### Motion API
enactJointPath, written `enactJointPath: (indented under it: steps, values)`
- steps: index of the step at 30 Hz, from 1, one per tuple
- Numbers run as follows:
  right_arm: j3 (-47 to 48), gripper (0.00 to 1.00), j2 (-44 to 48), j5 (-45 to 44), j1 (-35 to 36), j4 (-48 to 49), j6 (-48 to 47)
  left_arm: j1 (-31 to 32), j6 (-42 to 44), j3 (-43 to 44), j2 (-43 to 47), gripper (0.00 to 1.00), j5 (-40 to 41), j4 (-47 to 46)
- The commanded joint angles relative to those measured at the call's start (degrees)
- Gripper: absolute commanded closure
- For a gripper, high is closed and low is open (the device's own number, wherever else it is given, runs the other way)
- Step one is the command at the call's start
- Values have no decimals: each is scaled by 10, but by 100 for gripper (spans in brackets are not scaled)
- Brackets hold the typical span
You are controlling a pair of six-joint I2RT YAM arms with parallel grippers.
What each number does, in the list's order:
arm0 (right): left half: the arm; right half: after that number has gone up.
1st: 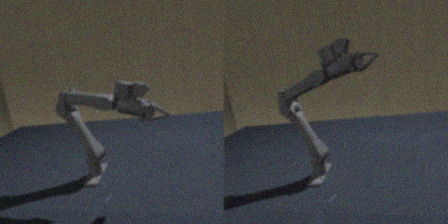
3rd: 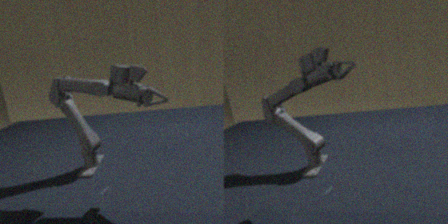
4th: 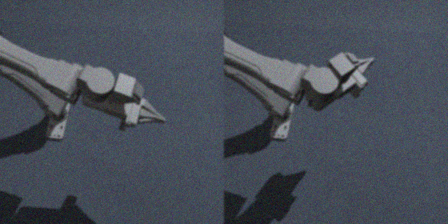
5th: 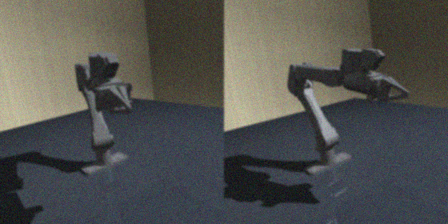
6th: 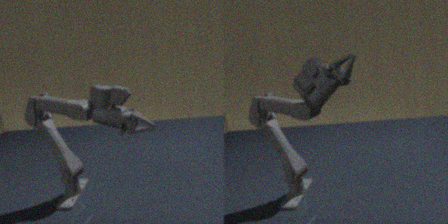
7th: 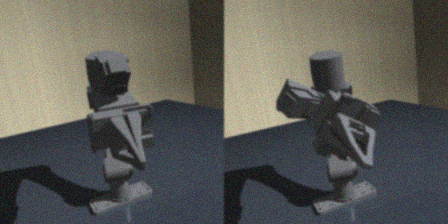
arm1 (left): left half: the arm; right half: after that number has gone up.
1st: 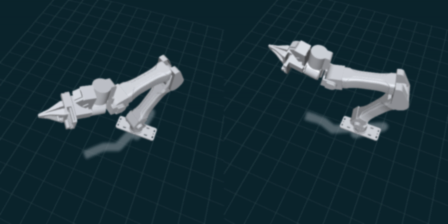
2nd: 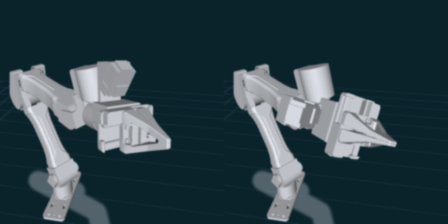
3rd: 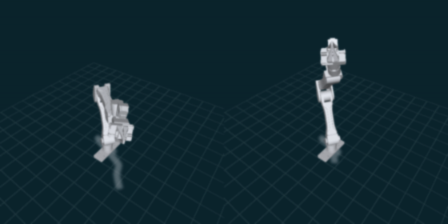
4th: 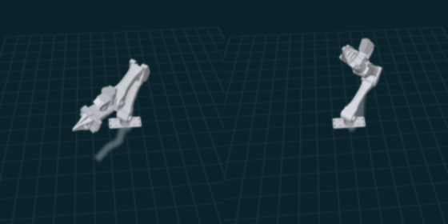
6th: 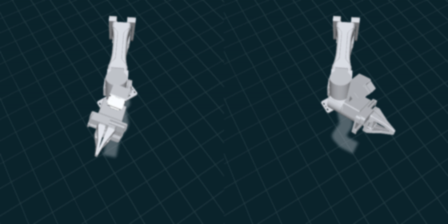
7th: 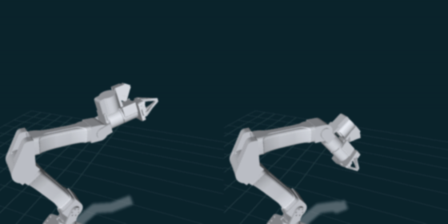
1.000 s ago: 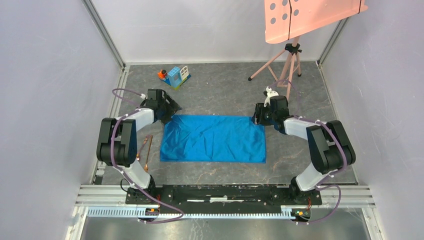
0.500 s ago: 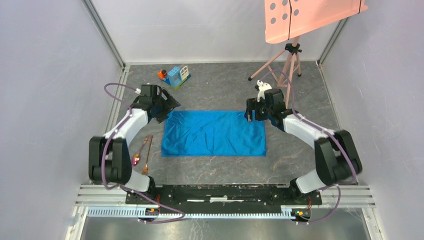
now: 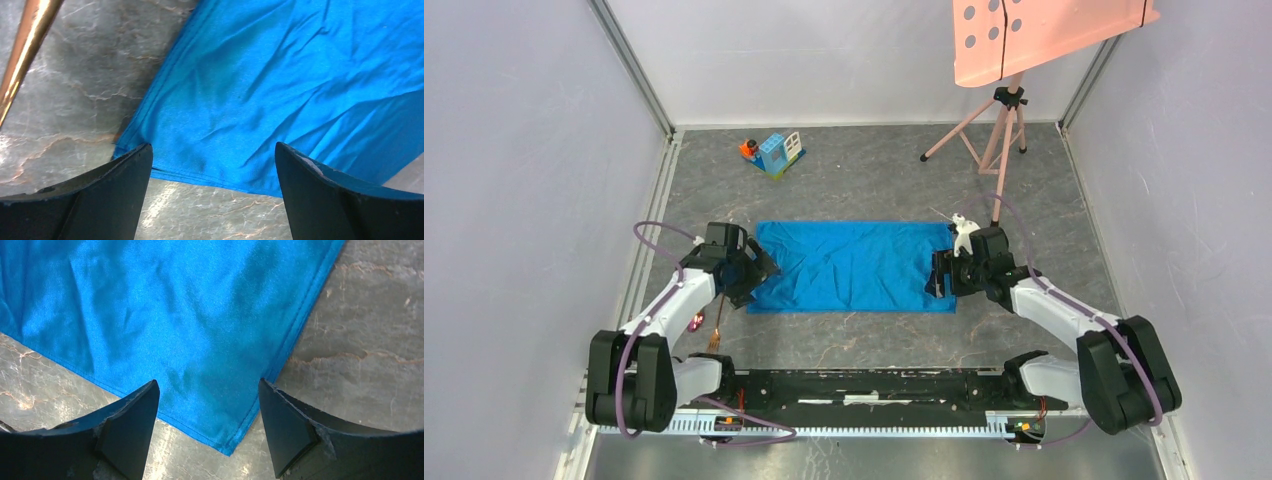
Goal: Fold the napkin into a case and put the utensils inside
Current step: Smooth out the rectangle-folded napkin at the center of the board.
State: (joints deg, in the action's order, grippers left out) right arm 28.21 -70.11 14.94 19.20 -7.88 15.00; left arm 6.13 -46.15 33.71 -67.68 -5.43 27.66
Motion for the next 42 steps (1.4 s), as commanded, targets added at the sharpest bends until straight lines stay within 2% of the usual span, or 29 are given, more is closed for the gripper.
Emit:
enactJointPath:
  steps: [1, 9, 12, 14, 16, 19, 24, 30, 39, 42]
  values:
    - [-24, 21, 46, -15, -5, -5, 11, 0, -25, -10, 23, 2, 21, 38]
    - [2, 21, 75, -23, -6, -46, 6, 2, -20, 10, 137, 2, 32, 126]
    - [22, 21, 73, -30, -5, -51, 4, 2, -70, 9, 145, 11, 51, 155]
    - [29, 21, 68, -28, -5, -51, 5, 0, -116, 16, 132, 19, 81, 196]
    - [26, 22, 65, -20, -5, -42, 11, 0, -151, 16, 123, 29, 100, 191]
    - [20, 23, 62, -15, -5, -34, 16, 0, -185, 29, 102, 38, 127, 194]
    - [16, 23, 67, -21, -5, -36, 13, 0, -242, 34, 43, 40, 151, 205]
    - [11, 24, 68, -23, -5, -33, 8, 0, -246, 55, -22, 48, 174, 176]
    - [8, 25, 66, -22, -5, -29, 7, 1, -272, 28, -93, 49, 171, 155]
    - [9, 25, 64, -20, -5, -25, 9, 0, -274, 20, -107, 57, 176, 148]
